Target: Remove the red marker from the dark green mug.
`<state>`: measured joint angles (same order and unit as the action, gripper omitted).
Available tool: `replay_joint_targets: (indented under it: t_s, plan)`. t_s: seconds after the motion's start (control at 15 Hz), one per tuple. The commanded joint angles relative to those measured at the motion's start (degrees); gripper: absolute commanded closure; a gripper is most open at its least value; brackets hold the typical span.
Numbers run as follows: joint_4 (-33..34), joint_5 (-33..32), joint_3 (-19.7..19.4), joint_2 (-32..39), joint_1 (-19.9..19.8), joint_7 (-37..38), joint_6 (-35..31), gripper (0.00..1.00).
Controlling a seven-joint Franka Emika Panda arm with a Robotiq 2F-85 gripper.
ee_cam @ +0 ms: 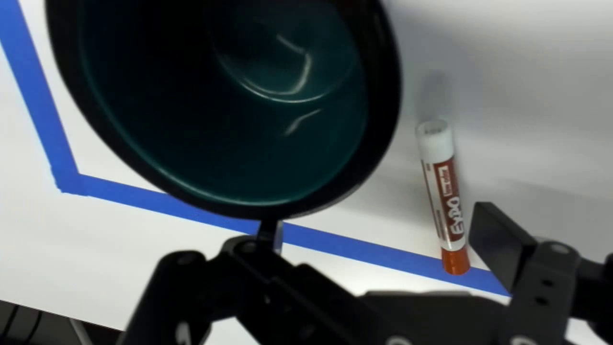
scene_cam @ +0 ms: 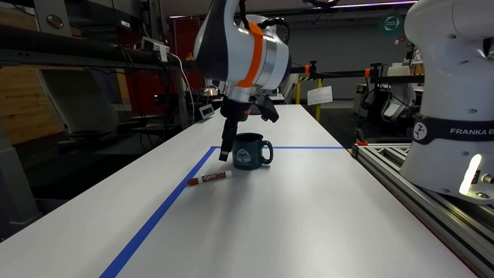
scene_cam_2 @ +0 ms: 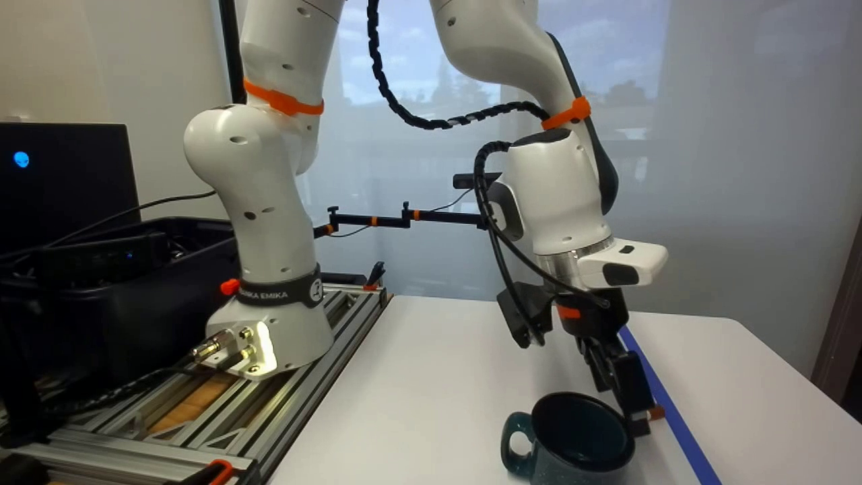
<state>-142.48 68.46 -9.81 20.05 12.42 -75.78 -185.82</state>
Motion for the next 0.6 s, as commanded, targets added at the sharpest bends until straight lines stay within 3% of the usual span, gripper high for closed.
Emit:
replay_joint_targets:
  t_s: [0.0, 0.27, 0.53]
  plan:
    - [-2.88, -5.62, -11.26, -2.65, 9.75, 6.78, 2.33, 0.0]
    - [-0.8, -13.39, -25.09, -0.83, 21.02, 14.52, 7.11, 0.0]
    - [1.41, -25.87, -41.62, 0.24, 34.8, 26.65, 16.08, 0.0]
